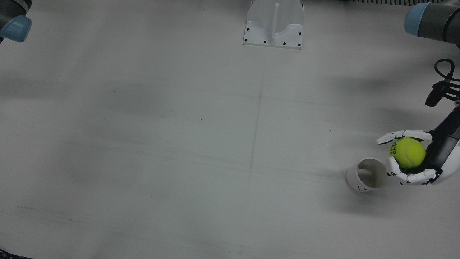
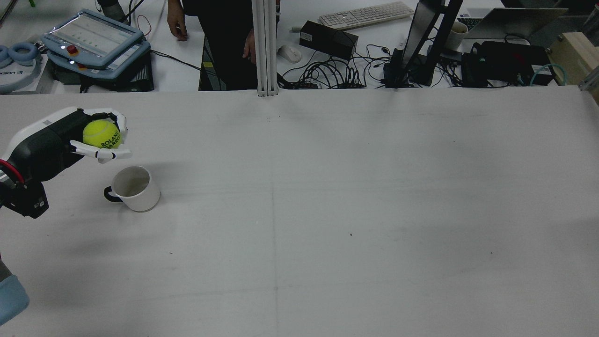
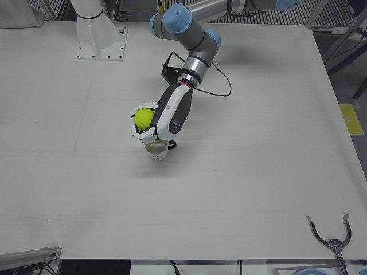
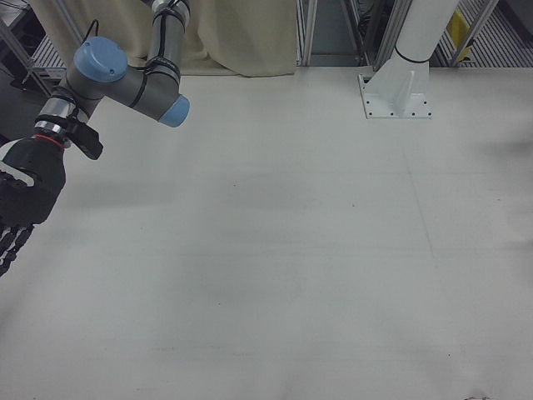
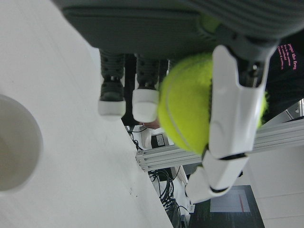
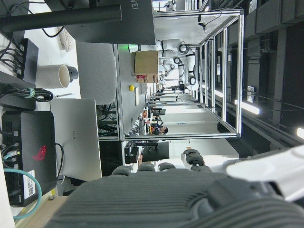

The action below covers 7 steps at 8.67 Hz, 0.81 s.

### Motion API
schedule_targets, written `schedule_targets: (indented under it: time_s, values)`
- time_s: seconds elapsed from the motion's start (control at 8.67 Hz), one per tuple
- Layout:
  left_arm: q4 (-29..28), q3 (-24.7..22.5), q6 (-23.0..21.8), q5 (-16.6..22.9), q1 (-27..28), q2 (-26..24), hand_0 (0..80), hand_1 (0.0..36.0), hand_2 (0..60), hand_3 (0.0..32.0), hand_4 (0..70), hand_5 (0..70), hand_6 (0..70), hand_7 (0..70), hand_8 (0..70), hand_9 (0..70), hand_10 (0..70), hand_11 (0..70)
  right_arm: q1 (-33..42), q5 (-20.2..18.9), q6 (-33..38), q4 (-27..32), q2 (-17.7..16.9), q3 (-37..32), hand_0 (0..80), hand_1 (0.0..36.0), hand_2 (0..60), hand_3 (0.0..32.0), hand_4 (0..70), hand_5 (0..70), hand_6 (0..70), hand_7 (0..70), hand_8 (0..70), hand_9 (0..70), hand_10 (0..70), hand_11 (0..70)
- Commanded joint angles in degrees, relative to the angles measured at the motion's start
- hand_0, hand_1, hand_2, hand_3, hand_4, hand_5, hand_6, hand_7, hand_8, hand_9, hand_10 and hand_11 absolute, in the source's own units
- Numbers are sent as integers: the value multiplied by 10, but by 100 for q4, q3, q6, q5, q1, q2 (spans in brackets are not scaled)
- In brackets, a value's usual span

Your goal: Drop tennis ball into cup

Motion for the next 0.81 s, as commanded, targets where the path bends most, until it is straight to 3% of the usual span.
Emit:
schedule_targets:
  time_s: [0.0, 0.12, 0.23, 0.35, 0.46, 0.58, 0.69]
  values:
    - [-211, -14, -7, 30, -4, 16, 784, 360, 600, 0, 130, 317, 223, 289, 127, 182, 102, 187, 0, -2, 0, 0, 0, 0, 0, 0, 0, 0, 0, 0, 0, 0, 0, 0, 0, 0]
    - [-211, -23, -7, 30, -4, 25, 599, 360, 574, 0, 24, 548, 54, 162, 41, 87, 54, 113, 0, 7, 0, 0, 0, 0, 0, 0, 0, 0, 0, 0, 0, 0, 0, 0, 0, 0]
    - [-211, -23, -7, 30, -4, 25, 543, 359, 578, 4, 3, 430, 34, 129, 16, 51, 37, 85, 0, 7, 0, 0, 0, 0, 0, 0, 0, 0, 0, 0, 0, 0, 0, 0, 0, 0]
    - [-211, -23, -7, 30, -4, 25, 523, 349, 584, 10, 0, 260, 29, 108, 3, 30, 26, 68, 0, -2, 0, 0, 0, 0, 0, 0, 0, 0, 0, 0, 0, 0, 0, 0, 0, 0]
    - [-211, -32, -7, 30, -13, 25, 518, 348, 600, 42, 0, 265, 30, 93, 0, 20, 22, 62, 0, -2, 0, 0, 0, 0, 0, 0, 0, 0, 0, 0, 0, 0, 0, 0, 0, 0]
    - [-220, -32, -7, 30, -13, 25, 515, 341, 600, 48, 0, 432, 182, 74, 30, 13, 19, 58, 0, -2, 0, 0, 0, 0, 0, 0, 0, 0, 0, 0, 0, 0, 0, 0, 0, 0]
    - [-220, -40, -7, 30, -13, 42, 517, 342, 600, 80, 0, 99, 178, 75, 30, 9, 18, 55, 0, -2, 0, 0, 0, 0, 0, 0, 0, 0, 0, 0, 0, 0, 0, 0, 0, 0]
